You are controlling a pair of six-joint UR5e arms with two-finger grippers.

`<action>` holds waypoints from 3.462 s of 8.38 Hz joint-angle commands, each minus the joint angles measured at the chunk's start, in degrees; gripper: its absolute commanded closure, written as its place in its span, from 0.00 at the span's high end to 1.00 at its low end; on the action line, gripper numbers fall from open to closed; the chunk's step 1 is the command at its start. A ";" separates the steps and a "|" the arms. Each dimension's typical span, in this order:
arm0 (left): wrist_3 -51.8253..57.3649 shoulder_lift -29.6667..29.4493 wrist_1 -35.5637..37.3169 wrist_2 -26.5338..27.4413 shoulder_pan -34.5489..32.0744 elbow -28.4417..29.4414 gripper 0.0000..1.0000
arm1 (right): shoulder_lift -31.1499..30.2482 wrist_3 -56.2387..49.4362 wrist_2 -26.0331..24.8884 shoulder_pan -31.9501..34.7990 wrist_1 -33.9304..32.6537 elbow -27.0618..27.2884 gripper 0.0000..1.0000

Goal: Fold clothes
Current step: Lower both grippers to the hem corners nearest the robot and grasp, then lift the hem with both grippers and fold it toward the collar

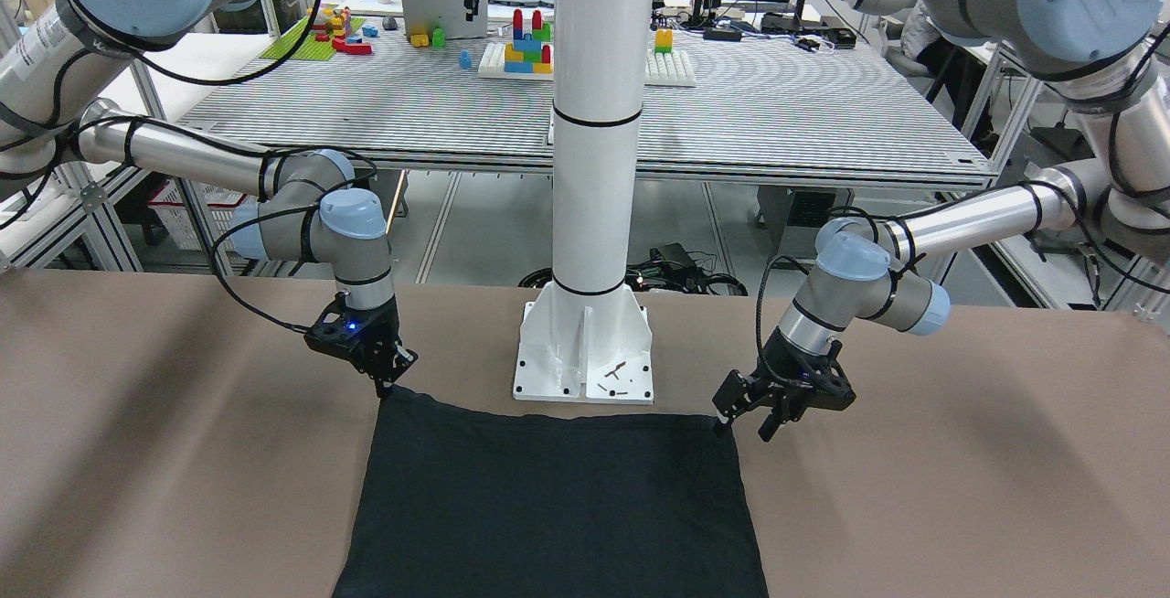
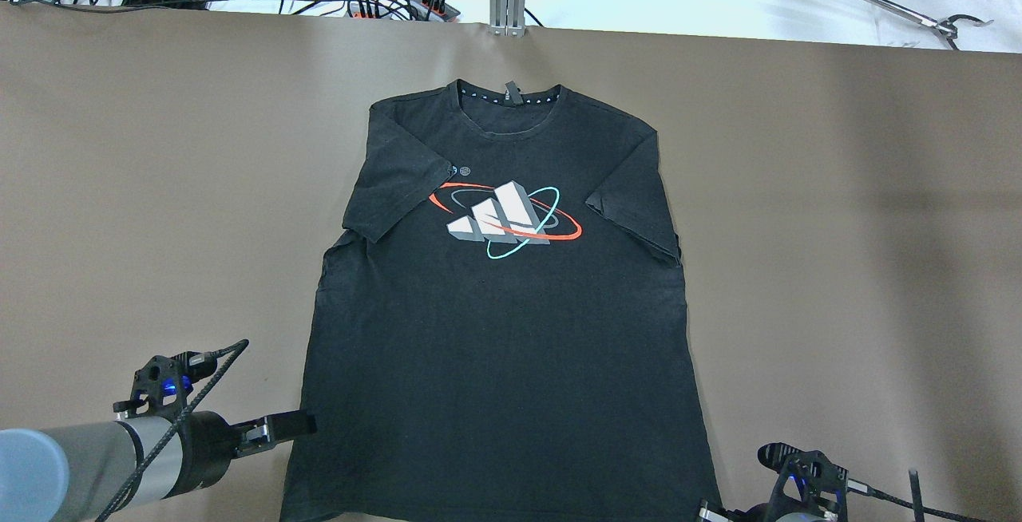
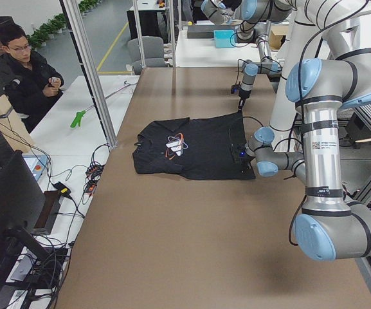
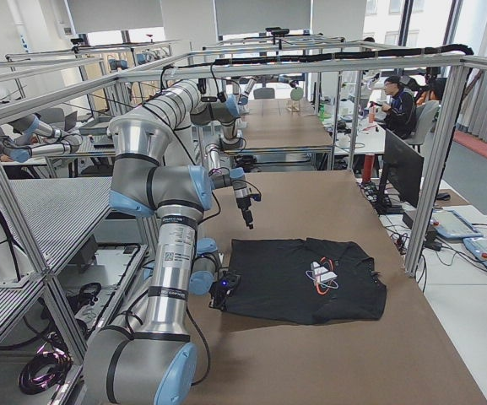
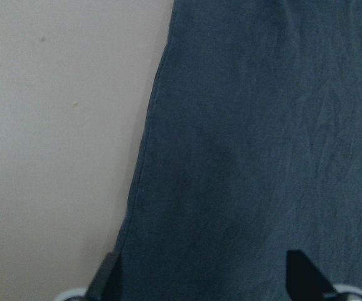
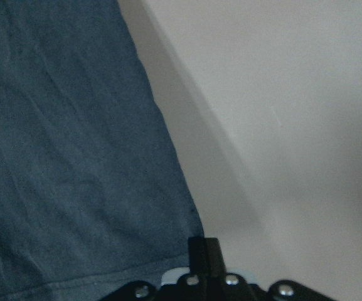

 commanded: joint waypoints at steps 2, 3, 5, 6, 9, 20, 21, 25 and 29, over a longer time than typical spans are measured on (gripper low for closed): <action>-2.41 4.43 -0.09 -0.05 1.32 0.84 0.78 | 1.86 0.07 -0.01 0.23 -0.02 0.20 0.00; -5.20 5.23 -0.17 -0.06 1.93 0.75 0.75 | 1.94 0.16 -0.01 0.66 -0.02 0.28 0.00; -7.07 4.02 0.00 1.60 4.65 0.84 0.70 | 1.86 0.16 -0.71 0.84 -0.02 -0.07 0.00; -8.03 3.75 0.00 3.09 6.92 0.92 0.69 | 1.16 0.16 -1.59 0.84 -0.11 -0.15 0.00; -9.19 0.58 0.00 7.85 11.25 3.83 0.63 | 1.32 0.16 -1.68 0.75 -0.03 0.02 0.00; -11.65 3.65 0.00 9.79 13.62 1.56 0.00 | 1.24 0.16 -1.68 0.84 -0.02 -0.07 0.00; -11.65 4.96 0.00 9.79 13.88 -0.55 0.00 | 1.24 0.16 -1.68 0.75 -0.02 0.02 0.00; -11.73 8.39 0.00 9.61 13.89 -6.96 0.00 | 0.89 0.16 -1.51 0.93 -0.02 3.16 0.00; -3.80 1.23 5.66 3.25 1.38 -9.45 0.00 | 7.01 -7.00 3.56 11.95 -0.72 2.60 0.00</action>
